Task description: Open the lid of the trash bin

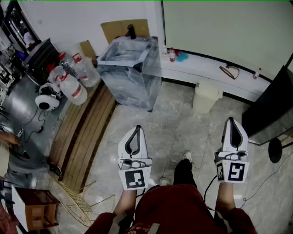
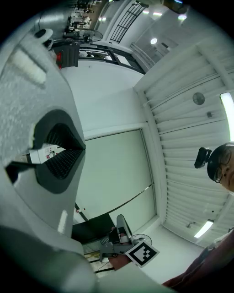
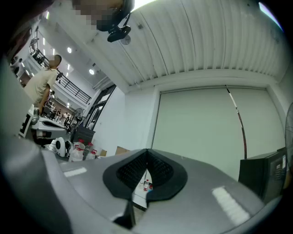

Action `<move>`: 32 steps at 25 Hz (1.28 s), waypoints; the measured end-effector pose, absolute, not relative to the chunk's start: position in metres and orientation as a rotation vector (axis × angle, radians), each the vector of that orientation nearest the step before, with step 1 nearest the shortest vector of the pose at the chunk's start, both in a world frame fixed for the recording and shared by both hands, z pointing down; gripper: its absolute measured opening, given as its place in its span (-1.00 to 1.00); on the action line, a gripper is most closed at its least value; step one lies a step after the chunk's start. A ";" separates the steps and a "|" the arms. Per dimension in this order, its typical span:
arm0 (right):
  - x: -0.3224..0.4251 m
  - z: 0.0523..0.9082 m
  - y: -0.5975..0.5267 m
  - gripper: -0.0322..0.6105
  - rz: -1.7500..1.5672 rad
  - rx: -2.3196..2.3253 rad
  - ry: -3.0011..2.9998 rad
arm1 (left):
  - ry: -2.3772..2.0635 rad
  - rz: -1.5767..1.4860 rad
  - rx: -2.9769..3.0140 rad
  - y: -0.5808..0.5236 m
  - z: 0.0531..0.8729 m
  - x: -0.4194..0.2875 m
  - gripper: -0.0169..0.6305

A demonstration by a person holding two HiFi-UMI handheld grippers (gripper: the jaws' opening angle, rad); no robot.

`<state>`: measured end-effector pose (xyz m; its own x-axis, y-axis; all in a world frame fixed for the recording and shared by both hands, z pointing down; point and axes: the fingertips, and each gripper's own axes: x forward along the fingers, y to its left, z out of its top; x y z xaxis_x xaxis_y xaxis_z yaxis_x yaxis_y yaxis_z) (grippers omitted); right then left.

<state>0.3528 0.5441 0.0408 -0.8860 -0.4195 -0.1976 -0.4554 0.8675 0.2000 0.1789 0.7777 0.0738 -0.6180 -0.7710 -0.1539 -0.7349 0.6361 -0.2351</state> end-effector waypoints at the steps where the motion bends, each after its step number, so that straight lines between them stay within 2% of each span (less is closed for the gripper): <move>1: 0.352 0.042 0.542 -0.90 0.366 -0.678 2.895 | 2.624 -0.205 -1.225 0.776 0.074 0.179 -0.93; 18: 0.328 0.082 0.483 -0.89 0.215 -0.704 2.921 | 2.634 -0.270 -1.344 0.698 0.099 0.156 -0.93; 32: 0.271 0.095 0.336 -0.89 0.181 -0.727 2.953 | 2.646 -0.233 -1.363 0.545 0.099 0.098 -0.93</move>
